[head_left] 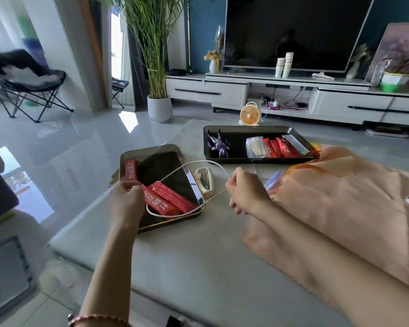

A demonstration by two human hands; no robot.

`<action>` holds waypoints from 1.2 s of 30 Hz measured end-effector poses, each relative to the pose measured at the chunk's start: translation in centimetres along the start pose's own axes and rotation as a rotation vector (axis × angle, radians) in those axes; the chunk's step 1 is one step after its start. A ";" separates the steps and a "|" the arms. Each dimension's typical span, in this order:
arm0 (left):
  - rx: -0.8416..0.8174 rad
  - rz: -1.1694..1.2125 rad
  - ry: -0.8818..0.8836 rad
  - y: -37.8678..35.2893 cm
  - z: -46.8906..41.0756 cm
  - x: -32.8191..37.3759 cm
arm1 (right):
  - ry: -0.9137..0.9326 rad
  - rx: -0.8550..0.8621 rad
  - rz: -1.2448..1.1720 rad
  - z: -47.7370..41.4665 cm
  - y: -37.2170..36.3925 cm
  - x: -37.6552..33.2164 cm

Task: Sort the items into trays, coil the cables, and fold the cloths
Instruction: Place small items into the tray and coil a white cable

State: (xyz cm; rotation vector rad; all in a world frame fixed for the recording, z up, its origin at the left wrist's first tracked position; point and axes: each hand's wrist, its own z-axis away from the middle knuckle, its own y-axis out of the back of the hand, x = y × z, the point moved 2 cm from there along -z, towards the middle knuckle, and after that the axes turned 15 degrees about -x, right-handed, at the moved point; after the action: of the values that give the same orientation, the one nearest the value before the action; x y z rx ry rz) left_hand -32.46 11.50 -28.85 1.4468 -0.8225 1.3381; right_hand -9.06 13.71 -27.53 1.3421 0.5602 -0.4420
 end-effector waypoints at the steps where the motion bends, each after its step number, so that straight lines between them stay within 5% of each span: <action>1: -0.021 -0.066 0.032 0.1 -0.2 -0.4 | 0.036 0.011 -0.064 0.1 0.3 -0.3; 7: -0.136 -0.691 0.203 -1.9 0.1 -1.4 | 0.181 0.119 -0.401 1.0 2.1 -2.7; 14: -0.117 -0.853 0.267 -1.4 -0.6 -1.3 | 0.197 0.234 -0.388 1.7 2.9 -1.8; 21: 0.097 -0.459 0.200 -0.8 0.1 -0.7 | 0.069 0.372 -0.559 1.8 3.5 0.3; 29: 0.425 -0.023 -0.371 -1.0 0.8 1.8 | -0.032 0.404 -0.910 2.4 2.7 1.4; 33: 0.363 0.112 -0.478 -2.4 2.3 4.0 | 0.011 0.514 -1.090 2.8 3.7 1.6; 36: 0.033 0.258 -0.278 -5.1 4.5 4.9 | 0.048 0.594 -1.226 3.5 5.3 2.3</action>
State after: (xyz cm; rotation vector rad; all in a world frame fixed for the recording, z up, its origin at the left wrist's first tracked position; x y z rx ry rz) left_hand -25.45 9.50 -24.77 1.6178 -1.2067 1.3602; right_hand -3.64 11.25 -24.31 1.4290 1.3512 -1.6718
